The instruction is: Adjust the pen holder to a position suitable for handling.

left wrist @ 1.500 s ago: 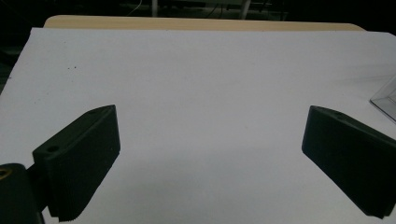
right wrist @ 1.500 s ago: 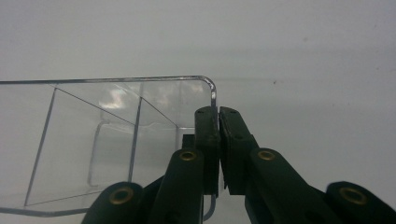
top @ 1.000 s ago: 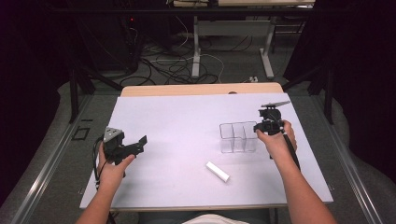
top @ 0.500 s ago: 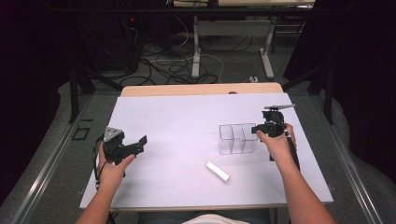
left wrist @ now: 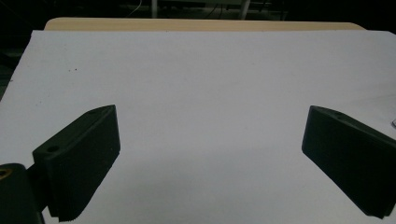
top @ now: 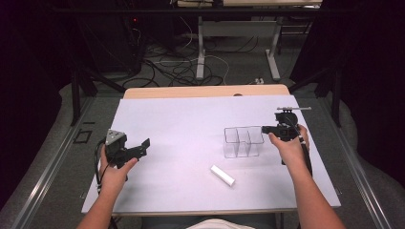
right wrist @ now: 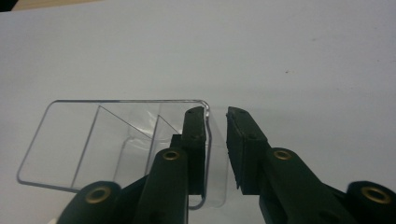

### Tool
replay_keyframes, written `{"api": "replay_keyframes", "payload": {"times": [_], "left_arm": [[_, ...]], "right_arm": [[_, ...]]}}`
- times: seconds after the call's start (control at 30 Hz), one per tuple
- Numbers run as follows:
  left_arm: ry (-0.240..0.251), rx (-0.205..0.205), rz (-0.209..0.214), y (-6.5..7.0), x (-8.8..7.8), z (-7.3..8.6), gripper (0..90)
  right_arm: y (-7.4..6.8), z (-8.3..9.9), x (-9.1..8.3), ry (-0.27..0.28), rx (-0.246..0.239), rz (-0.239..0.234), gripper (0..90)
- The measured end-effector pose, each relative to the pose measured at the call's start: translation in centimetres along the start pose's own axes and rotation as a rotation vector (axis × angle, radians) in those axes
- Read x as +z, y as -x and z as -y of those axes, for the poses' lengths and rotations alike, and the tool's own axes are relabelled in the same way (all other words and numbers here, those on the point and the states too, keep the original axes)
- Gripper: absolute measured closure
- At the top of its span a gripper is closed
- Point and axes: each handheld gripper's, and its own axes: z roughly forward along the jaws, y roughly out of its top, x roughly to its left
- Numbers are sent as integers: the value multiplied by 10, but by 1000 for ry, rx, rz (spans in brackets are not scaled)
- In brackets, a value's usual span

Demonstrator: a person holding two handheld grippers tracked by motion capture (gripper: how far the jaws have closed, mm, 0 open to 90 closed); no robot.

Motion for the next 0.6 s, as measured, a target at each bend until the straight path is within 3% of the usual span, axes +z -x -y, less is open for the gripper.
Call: {"api": "replay_keyframes", "payload": {"times": [0.23,0.4,0.47,0.53,0.6], "left_arm": [[1,2,3,1,0,0,43],[-2,4,0,0,0,0,47],[-2,3,-1,0,1,0,47],[-3,5,-2,1,1,0,47],[-6,8,-3,1,1,-1,47]], "right_arm": [[4,8,14,-64,8,51,897],[3,12,20,-100,1,61,900],[1,12,21,-105,7,55,900],[-5,13,21,-86,-10,97,900],[-7,14,21,-87,-13,100,900]]}}
